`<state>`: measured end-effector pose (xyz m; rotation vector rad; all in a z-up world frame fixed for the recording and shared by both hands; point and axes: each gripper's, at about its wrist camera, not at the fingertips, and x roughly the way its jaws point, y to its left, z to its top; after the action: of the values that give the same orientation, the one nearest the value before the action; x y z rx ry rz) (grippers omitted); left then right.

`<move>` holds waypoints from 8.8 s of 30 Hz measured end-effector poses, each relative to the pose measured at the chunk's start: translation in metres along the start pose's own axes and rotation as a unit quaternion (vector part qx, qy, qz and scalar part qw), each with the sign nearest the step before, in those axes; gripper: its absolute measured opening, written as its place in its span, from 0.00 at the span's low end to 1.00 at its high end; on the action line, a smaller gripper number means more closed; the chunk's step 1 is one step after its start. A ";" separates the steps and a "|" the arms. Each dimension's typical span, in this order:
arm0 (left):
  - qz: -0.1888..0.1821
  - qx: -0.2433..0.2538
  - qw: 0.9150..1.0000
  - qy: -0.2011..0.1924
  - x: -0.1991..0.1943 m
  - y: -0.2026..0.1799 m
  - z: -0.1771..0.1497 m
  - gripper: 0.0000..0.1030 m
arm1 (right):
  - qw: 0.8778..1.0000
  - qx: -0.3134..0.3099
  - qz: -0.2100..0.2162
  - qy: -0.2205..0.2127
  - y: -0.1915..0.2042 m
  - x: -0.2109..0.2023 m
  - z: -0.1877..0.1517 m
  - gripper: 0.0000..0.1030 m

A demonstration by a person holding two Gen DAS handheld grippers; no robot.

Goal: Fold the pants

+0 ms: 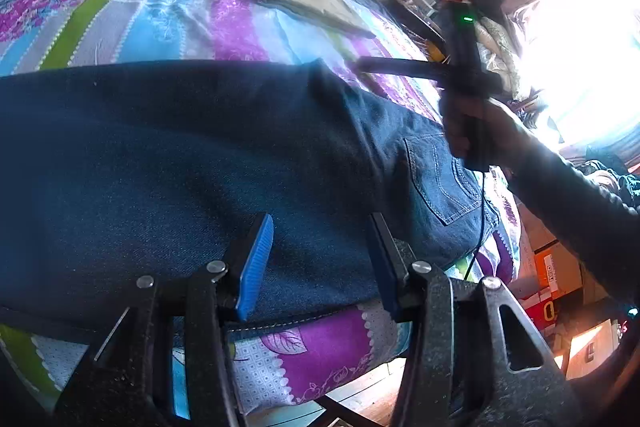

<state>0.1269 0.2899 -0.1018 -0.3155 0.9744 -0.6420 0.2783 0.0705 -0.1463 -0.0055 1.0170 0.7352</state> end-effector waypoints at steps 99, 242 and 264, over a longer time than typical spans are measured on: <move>-0.027 -0.444 0.824 -0.351 -0.225 0.334 -0.151 0.40 | 0.983 -0.131 -0.129 -0.033 0.285 0.040 -0.072 0.68; 0.116 -0.068 0.984 -0.119 -0.072 0.099 -0.028 0.46 | 0.961 0.257 0.094 0.036 0.081 0.013 -0.135 0.25; 0.099 -0.041 0.987 -0.116 -0.082 0.095 -0.044 0.45 | 0.986 0.139 0.018 -0.094 0.106 -0.077 -0.133 0.37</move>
<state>0.0913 0.4164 -0.1208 -0.3526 0.7976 -0.3754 0.0926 0.0649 -0.1259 0.3193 0.9328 0.6096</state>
